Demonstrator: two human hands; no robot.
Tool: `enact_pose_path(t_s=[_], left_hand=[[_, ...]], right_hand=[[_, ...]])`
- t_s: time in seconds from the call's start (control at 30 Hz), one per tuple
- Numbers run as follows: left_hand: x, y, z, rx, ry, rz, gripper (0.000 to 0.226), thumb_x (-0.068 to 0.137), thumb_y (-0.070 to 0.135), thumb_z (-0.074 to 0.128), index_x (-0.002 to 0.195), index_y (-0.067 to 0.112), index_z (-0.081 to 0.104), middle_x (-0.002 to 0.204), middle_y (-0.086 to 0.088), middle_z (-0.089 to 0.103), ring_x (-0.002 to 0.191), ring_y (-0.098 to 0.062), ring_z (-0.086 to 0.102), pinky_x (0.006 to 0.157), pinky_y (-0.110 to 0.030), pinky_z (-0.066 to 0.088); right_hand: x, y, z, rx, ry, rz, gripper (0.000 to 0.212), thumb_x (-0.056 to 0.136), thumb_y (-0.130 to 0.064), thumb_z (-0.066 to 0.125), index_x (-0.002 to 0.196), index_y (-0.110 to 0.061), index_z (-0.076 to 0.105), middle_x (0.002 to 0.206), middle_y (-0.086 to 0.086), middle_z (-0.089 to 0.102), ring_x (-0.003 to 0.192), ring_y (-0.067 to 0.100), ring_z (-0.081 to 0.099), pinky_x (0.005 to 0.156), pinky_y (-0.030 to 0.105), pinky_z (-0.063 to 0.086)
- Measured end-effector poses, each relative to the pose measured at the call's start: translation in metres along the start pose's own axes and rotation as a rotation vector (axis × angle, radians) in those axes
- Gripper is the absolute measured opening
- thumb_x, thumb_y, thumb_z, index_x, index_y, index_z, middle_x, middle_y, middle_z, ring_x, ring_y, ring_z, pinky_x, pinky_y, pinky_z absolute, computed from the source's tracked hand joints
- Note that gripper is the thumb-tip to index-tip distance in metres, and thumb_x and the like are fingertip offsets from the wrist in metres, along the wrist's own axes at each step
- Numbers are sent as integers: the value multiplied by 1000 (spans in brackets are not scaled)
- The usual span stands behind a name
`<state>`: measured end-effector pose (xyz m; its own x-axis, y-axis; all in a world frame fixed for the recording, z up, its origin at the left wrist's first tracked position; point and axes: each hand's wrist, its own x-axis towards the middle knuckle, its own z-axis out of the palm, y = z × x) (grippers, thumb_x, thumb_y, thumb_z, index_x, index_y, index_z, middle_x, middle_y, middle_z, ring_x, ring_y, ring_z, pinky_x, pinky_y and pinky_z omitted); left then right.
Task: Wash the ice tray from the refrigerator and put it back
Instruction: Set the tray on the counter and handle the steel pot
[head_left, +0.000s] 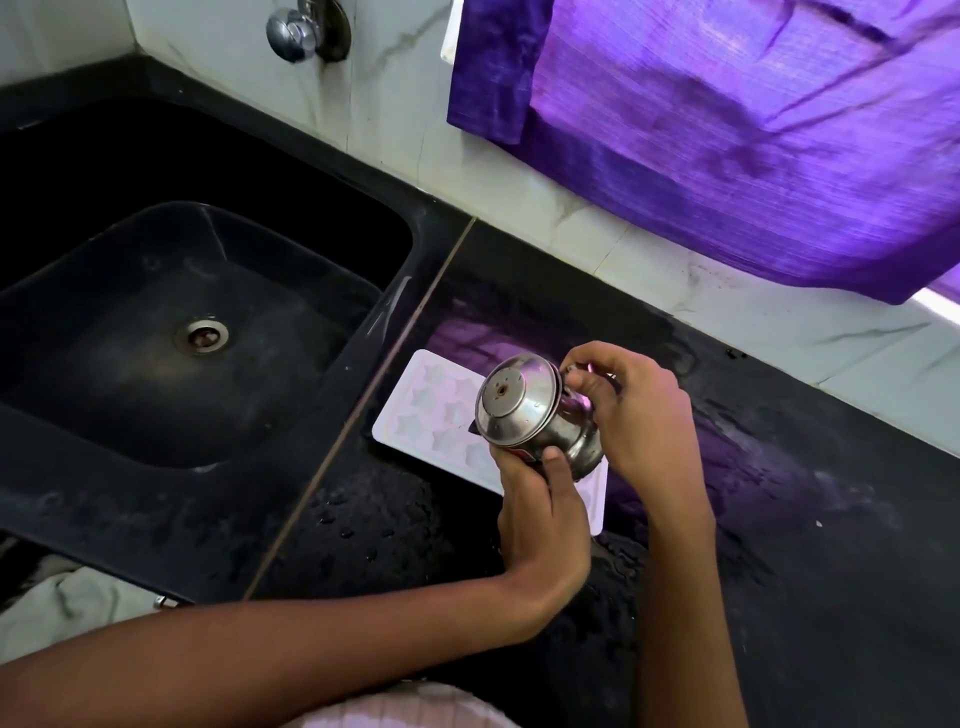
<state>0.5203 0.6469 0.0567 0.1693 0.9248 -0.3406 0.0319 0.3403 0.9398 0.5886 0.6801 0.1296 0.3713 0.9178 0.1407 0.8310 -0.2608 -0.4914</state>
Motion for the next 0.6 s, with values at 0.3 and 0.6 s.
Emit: enact_pose_path(t_s=[0.3,0.6], left_hand=[[-7,1,-3,-1,-25,30,55,100,29,35,149,26,11,143,4,45,126,-18,47,97,-24,35],[-8,3,-6,-3,-51,41,54,100,33,32,149,30,10,143,6,46,124,-18,49,91,-22,34]], right_hand=[[-9,0,-7,31,41,-19,13,89,-18,58,82,-26,65,79,-11,65,76,10,59,68,26,45],[-12,-1,-10,79,68,-14,16,89,-20,59,80,-32,62,78,-17,64,75,11,63,73,34,52]])
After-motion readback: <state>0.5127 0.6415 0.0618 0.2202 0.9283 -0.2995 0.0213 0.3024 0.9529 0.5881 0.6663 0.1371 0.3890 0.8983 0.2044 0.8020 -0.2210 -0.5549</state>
